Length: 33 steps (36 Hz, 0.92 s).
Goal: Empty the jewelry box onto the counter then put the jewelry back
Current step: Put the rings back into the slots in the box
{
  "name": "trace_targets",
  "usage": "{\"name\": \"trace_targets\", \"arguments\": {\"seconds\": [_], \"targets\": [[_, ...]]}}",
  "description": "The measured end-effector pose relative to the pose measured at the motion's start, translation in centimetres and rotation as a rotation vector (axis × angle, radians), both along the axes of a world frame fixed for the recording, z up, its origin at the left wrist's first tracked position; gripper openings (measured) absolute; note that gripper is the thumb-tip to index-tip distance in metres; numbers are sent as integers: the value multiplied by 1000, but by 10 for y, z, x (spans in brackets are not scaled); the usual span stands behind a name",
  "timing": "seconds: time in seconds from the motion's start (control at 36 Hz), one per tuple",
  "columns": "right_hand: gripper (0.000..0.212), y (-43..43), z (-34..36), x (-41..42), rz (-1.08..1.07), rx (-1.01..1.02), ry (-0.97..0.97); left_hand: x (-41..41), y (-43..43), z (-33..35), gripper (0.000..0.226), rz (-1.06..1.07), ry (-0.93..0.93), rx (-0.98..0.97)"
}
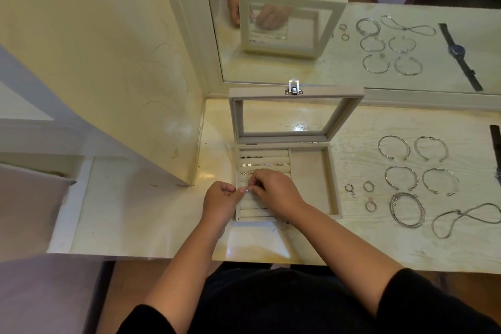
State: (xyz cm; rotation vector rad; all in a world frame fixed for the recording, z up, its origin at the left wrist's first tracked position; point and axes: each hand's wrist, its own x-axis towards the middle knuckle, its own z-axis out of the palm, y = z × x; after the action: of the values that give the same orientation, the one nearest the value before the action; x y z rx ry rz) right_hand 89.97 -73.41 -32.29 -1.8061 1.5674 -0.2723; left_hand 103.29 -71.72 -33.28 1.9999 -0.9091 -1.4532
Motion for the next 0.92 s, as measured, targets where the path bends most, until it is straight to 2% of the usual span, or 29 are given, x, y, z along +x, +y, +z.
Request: {"name": "trace_targets", "arguments": {"seconds": [0.17,0.33,0.5,0.69,0.92], "targets": [[14,0,-1,3,1,-35,35,-2,0,-1,24,-8,-56,-19],[11,2,0,1,-16,-9,-18,0,-1,2,22,-1,-64,-28],[6,5,4,-12,-143,-10,-133,-3,-9,20,18,42,-110,-239],[4,11,6,-36,-275,-66,-163,-44,-9,34,16,-238,22,-292],[6,28,8,-74,-464,-104,-148,-85,-3,28,18,-389,113,-219]]}}
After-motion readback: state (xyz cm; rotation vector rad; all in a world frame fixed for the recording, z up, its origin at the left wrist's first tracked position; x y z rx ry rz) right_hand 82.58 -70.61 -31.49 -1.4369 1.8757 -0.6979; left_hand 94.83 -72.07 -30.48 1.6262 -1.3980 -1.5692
